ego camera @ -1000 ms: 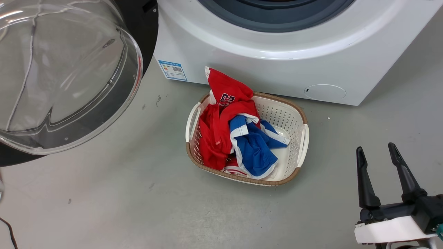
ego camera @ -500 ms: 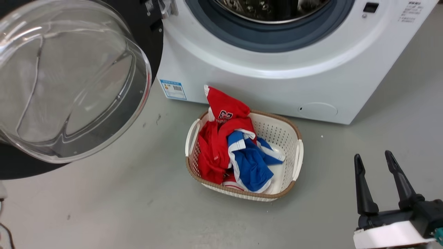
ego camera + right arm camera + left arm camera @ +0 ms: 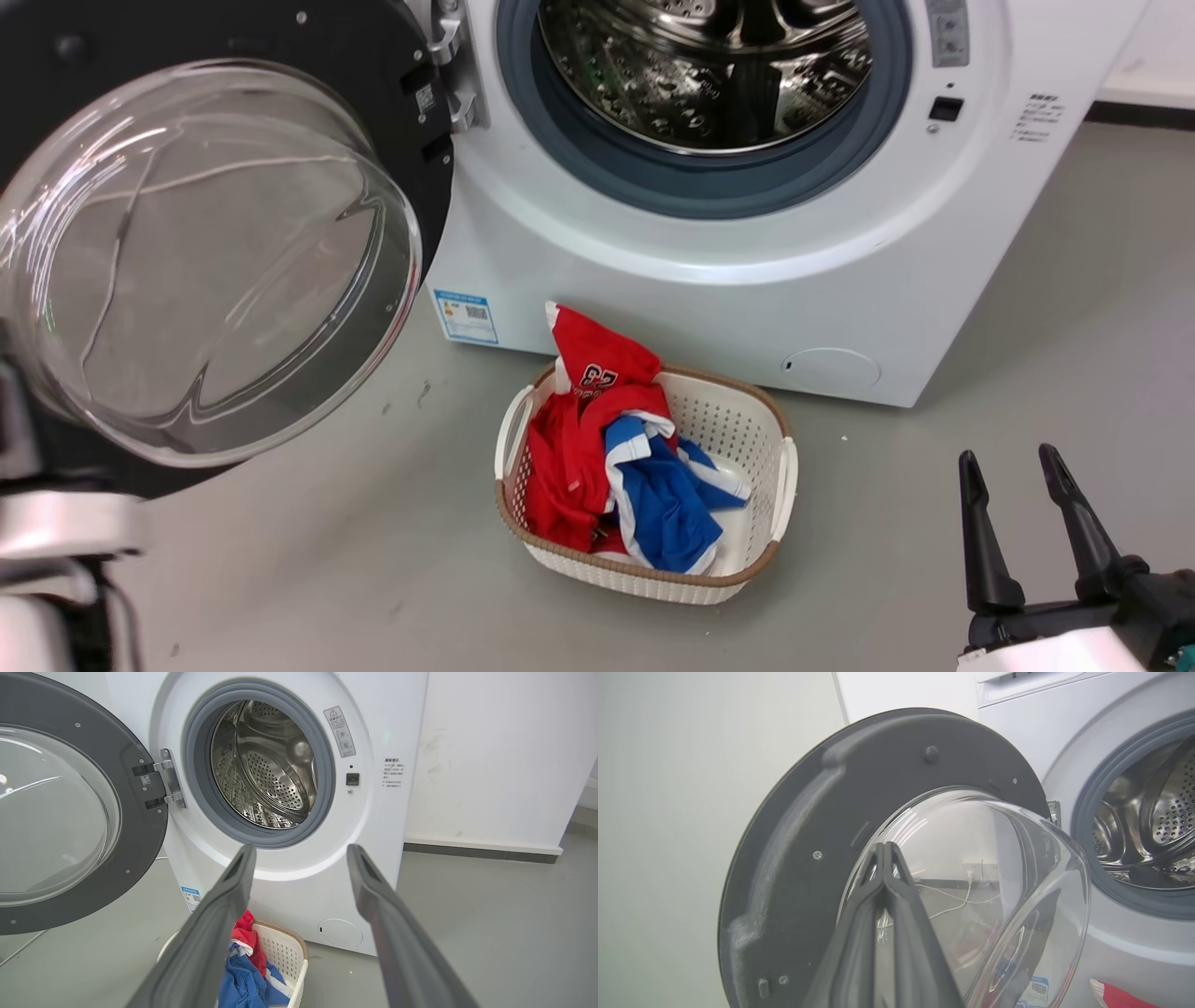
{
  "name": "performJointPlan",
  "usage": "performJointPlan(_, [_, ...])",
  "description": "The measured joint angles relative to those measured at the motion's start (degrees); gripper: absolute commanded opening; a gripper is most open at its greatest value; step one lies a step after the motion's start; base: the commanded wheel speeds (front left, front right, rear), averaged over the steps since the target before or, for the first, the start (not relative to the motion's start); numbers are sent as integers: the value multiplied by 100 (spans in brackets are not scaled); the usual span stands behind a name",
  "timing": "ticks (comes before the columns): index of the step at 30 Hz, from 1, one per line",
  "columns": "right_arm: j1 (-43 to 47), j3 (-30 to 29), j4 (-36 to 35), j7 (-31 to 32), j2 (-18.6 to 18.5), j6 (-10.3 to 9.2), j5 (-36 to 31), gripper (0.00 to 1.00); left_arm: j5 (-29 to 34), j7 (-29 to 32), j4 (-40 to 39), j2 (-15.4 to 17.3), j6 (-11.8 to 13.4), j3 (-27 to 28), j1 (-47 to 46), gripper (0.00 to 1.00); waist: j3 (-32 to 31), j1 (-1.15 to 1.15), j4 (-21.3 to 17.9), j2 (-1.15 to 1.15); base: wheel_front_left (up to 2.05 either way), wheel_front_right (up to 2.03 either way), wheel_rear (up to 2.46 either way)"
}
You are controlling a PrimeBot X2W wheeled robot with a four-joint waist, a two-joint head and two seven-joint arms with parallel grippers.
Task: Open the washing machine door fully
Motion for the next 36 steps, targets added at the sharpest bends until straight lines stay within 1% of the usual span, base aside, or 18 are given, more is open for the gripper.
performJointPlan(1, [52, -13, -37, 0, 0, 0, 1, 100, 37, 0, -343, -234, -11, -218, 174, 0, -69, 0, -41, 0, 0, 0, 0])
performJointPlan(3, [111, -36, -68, 0, 0, 0, 14, 100, 149, -1, -606, -428, -9, -459, 367, 0, -144, 0, -76, 0, 0, 0, 0])
performJointPlan(5, [147, -69, -116, -1, 0, 0, 31, 100, 186, 0, -805, -581, -9, -665, 541, 0, -217, 0, -116, 0, 0, 0, 0])
performJointPlan(9, [218, -116, -185, 0, 0, 0, 57, 100, 158, -1, -911, -810, -32, -981, 755, 0, -327, -1, -216, 0, 0, 0, 0])
performJointPlan(15, [325, -163, -248, 0, 0, 0, 140, 100, 152, -1, -868, -994, -33, -1414, 1083, 0, -445, -1, -399, 0, 0, 0, 0])
performJointPlan(23, [487, -264, -196, 0, 0, -1, 296, 100, 98, -1, -608, -1103, -85, -2075, 1405, 0, -539, -1, -580, 0, 0, 0, 0])
performJointPlan(28, [580, -263, -175, 0, 0, -1, 345, 100, 5, 0, -401, -1138, -78, -2263, 1471, 0, -589, -1, -678, 0, 0, 0, 0])
performJointPlan(29, [594, -247, -171, 0, 1, 0, 350, 100, -41, -1, -365, -1138, -71, -2262, 1485, 47, -597, -1, -699, 0, 0, 0, 0])
performJointPlan(30, [604, -243, -163, 0, 0, 0, 354, 100, -27, 0, -332, -1137, -25, -2274, 1499, 100, -605, -1, -718, 0, 0, 0, 0])
performJointPlan(36, [696, -221, -154, 0, 0, 0, 409, 100, -93, 0, -208, -1155, 76, -2307, 1655, 100, -642, -1, -809, 0, 0, 0, 0])
